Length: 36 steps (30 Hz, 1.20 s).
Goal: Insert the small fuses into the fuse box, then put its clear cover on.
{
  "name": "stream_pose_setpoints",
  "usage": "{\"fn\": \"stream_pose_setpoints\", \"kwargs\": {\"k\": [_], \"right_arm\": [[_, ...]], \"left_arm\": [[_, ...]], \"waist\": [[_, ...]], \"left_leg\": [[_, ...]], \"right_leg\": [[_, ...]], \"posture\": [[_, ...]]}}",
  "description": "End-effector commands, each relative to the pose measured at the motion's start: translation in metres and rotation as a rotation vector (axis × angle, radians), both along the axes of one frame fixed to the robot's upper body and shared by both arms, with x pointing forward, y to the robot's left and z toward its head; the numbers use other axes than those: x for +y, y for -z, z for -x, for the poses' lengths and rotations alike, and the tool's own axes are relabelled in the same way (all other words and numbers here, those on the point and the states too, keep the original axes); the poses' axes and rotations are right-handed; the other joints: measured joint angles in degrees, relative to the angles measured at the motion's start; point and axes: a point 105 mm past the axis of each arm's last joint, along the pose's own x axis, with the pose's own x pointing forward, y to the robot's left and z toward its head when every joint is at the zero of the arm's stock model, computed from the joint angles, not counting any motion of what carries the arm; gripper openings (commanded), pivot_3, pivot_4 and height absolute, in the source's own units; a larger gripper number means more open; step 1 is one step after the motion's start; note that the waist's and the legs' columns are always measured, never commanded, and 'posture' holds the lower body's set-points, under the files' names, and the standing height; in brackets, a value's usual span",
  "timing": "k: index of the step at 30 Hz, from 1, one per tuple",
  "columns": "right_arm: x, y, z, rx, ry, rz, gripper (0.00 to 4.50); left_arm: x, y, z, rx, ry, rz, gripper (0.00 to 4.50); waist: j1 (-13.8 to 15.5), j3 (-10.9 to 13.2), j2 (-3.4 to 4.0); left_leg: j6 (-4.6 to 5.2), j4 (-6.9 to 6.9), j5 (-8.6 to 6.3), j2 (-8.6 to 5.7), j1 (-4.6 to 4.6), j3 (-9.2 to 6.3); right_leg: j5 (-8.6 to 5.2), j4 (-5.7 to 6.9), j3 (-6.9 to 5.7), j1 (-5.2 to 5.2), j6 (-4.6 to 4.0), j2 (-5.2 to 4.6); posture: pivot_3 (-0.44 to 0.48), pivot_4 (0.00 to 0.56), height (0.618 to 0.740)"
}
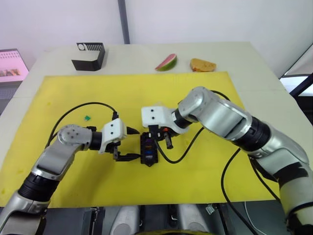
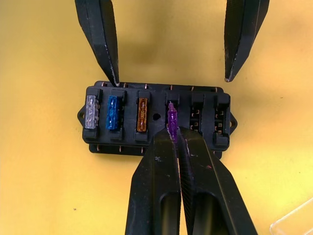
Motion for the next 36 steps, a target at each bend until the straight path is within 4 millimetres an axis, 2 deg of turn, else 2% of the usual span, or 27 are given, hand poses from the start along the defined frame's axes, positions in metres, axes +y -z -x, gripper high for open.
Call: {"fn": "stream_pose_setpoints", "kwargs": {"k": [1,20,30,36], "right_arm": [[0.002,-0.008,0.001,-0.035,-0.027,0.0,0.0],[0.007,-0.009,0.002,-0.063,-0.063,0.031,0.0],[-0.003,-0.008,-0.006,-0.071,-0.02,0.052,0.0],[-0.005,-0.007,-0.004,-0.044,-0.006,0.043,0.0]], "left_arm": [[-0.002,-0.011,-0.002,-0.055,0.007,0.012,4.42],[-0.006,-0.012,-0.002,-0.055,0.006,0.024,4.42],[-0.008,-0.013,-0.003,-0.055,0.013,0.026,4.42],[-0.008,-0.013,-0.003,-0.056,0.018,0.024,4.42]], "waist": [[0.0,0.0,0.0],[0.0,-0.01,0.0],[0.03,-0.01,0.0],[0.03,-0.01,0.0]], "left_leg": [[0.0,0.0,0.0,0.0,0.0,0.0],[-0.04,0.0,0.02,0.0,0.0,0.0],[-0.11,0.01,0.06,0.0,0.0,0.0],[-0.12,0.01,0.07,-0.01,0.0,0.0]], "right_leg": [[0.0,0.0,0.0,0.0,0.0,0.0],[0.0,0.0,0.0,0.0,0.0,0.0],[0.0,0.0,0.0,0.0,0.0,0.0],[0.0,0.0,0.0,0.0,0.0,0.0]], "posture": [[0.0,0.15,0.74],[0.0,0.15,0.74],[0.0,0.15,0.74],[0.0,0.15,0.74]]}}
